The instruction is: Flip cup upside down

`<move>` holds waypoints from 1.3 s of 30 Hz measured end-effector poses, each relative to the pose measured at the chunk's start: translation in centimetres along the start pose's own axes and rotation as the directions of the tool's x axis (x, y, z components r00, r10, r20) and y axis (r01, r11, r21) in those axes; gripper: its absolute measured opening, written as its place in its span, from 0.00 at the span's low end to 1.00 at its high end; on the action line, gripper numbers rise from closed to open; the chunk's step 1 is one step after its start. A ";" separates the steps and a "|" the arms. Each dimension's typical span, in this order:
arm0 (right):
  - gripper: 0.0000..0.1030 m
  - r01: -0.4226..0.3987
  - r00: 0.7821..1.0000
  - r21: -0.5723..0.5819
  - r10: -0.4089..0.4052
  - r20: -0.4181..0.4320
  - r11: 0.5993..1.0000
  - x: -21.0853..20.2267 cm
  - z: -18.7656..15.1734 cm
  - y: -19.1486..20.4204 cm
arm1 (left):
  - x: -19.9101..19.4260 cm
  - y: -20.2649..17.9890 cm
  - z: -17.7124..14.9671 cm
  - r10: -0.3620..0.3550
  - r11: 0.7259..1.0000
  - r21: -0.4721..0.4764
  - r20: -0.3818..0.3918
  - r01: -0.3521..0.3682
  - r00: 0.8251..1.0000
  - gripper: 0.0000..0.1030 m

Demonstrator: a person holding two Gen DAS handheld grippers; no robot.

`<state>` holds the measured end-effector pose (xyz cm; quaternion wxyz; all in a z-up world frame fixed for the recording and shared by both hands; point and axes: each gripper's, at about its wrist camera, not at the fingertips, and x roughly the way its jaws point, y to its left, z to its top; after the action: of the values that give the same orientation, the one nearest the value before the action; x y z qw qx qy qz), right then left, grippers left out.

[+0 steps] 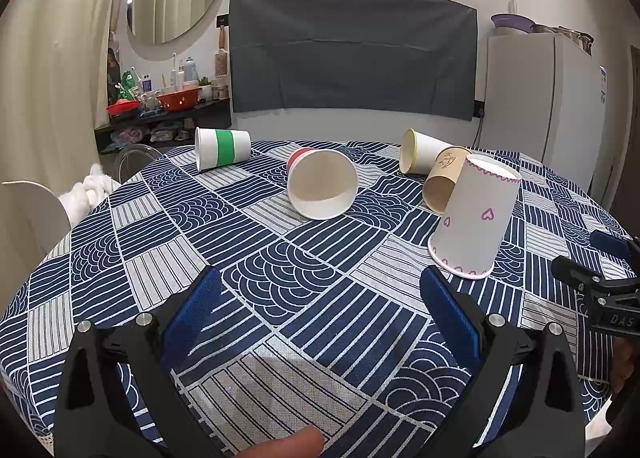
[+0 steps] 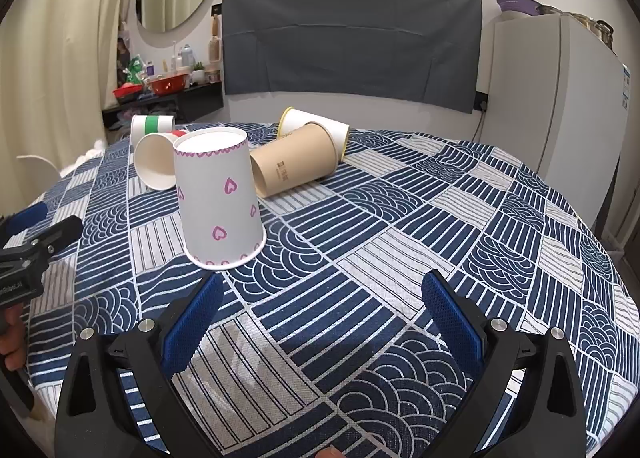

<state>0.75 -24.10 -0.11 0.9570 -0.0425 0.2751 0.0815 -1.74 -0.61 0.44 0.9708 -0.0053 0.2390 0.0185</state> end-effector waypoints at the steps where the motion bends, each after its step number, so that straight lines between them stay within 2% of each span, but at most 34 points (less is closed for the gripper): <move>1: 0.92 0.000 1.000 0.000 0.000 0.000 1.000 0.0 0.0 0.0 | 0.0 0.0 0.0 -0.001 1.000 0.001 -0.001 0.001 1.000 0.94; 39: 0.92 -0.007 1.000 -0.009 0.007 -0.004 1.000 0.1 0.1 -0.1 | -0.1 -0.2 -0.1 0.008 1.000 0.007 -0.001 -0.008 1.000 0.94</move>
<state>0.85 -24.18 -0.09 0.9559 -0.0459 0.2769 0.0860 -1.84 -0.83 0.37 0.9706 -0.0011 0.2397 0.0218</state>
